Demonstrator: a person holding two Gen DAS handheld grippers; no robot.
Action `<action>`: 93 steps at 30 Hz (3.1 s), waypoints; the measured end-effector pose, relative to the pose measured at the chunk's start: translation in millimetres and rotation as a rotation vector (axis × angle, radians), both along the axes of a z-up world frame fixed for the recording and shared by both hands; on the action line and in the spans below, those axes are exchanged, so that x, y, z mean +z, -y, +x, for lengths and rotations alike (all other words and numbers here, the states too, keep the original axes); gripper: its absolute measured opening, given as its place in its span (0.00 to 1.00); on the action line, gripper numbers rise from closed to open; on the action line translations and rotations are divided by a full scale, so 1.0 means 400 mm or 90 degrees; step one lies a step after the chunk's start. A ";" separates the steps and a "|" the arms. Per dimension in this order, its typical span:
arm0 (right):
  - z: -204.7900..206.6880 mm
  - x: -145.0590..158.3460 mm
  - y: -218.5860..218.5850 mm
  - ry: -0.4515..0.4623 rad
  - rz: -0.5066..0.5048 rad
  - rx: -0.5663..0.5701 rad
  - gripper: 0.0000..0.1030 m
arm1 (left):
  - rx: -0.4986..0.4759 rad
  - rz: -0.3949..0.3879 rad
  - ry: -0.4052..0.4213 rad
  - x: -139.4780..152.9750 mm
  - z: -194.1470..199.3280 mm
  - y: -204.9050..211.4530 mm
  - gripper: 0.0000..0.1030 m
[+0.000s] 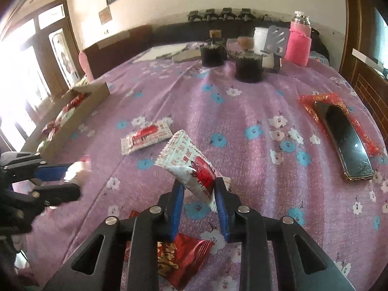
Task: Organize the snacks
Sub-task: 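Grasp a white red-print packet with the right tool while the left tool grasps a pink bunny-print packet, then carry both packets into the cardboard box and open both tools, then grasp the white ALL'S WELL packet with the left tool while the right tool grasps a red gold-print packet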
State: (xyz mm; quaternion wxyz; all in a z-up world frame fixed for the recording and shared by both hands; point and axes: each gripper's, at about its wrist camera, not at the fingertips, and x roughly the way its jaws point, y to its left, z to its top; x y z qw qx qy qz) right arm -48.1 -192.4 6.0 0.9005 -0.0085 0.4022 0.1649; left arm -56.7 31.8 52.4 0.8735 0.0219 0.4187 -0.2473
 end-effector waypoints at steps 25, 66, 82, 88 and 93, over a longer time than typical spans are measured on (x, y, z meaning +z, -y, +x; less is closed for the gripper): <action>0.035 0.011 -0.056 0.012 -0.022 -0.043 0.17 | 0.149 -0.152 0.039 0.057 -0.120 -0.328 0.26; 0.084 0.050 -0.845 -0.055 -0.042 0.209 0.16 | 0.420 -0.138 -0.043 -0.036 -0.071 -0.728 0.32; 0.088 0.135 -0.766 0.047 -0.011 0.132 0.38 | 0.426 -0.150 -0.011 0.011 -0.141 -0.692 0.64; 0.075 0.156 -0.663 0.056 0.022 0.098 0.42 | 0.416 -0.136 -0.013 0.018 -0.153 -0.650 0.64; 0.046 0.147 -0.565 0.050 0.041 0.073 0.42 | 0.389 -0.107 0.001 0.035 -0.162 -0.584 0.64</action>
